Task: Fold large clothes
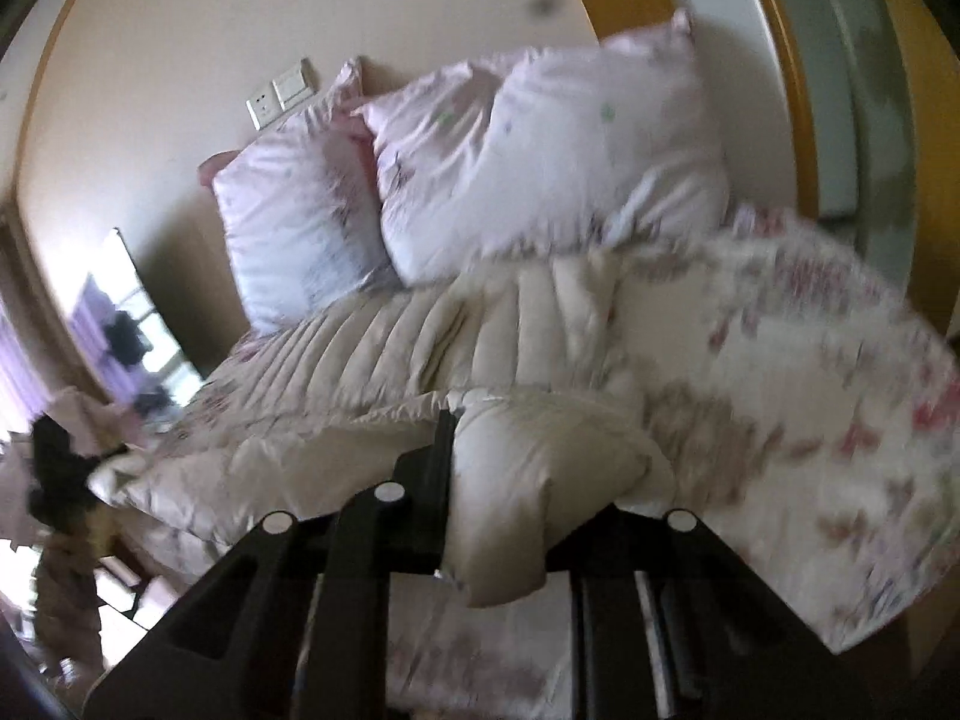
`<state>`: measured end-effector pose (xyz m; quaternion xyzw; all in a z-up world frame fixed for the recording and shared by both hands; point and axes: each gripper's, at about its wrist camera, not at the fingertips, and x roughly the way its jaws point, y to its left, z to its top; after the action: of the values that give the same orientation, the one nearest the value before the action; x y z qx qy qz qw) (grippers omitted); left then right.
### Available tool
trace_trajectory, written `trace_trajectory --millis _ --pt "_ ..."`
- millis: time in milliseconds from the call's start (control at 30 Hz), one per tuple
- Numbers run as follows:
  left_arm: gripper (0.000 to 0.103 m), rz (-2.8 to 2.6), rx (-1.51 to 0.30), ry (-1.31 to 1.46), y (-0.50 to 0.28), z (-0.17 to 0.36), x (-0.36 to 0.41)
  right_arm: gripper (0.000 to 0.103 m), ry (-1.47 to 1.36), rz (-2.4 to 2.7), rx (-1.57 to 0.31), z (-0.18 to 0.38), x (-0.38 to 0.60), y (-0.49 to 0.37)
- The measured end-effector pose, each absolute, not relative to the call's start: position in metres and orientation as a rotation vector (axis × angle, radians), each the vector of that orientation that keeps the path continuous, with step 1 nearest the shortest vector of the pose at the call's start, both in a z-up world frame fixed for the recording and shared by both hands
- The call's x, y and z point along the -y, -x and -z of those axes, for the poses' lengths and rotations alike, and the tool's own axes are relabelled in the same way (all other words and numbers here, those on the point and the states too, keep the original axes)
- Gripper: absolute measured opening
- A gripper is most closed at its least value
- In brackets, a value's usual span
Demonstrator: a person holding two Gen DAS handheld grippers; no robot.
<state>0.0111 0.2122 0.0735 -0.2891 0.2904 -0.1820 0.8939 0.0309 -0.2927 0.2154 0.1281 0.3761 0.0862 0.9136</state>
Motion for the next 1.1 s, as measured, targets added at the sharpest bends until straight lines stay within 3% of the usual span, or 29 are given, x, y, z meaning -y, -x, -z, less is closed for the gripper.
trace_trajectory --millis 400,833,933,1000,1100 --pt "0.017 0.254 -0.563 0.566 -0.144 -0.121 -0.213 0.017 -0.247 -0.042 -0.710 -0.216 0.290 -0.160" --pt "0.017 0.204 -0.690 0.833 -0.256 -0.058 -0.236 0.020 -0.400 0.047 -0.906 -0.123 0.304 -0.278" --pt "0.018 0.221 -0.696 0.875 -0.266 -0.051 -0.238 0.031 -0.472 0.062 -0.926 -0.111 0.311 -0.289" --pt "0.020 0.234 -0.691 0.907 -0.270 -0.050 -0.239 0.054 -0.527 0.071 -0.925 -0.107 0.316 -0.297" --pt "0.032 0.250 -0.679 0.972 -0.279 -0.047 -0.242 0.067 -0.568 0.075 -0.900 -0.109 0.321 -0.306"
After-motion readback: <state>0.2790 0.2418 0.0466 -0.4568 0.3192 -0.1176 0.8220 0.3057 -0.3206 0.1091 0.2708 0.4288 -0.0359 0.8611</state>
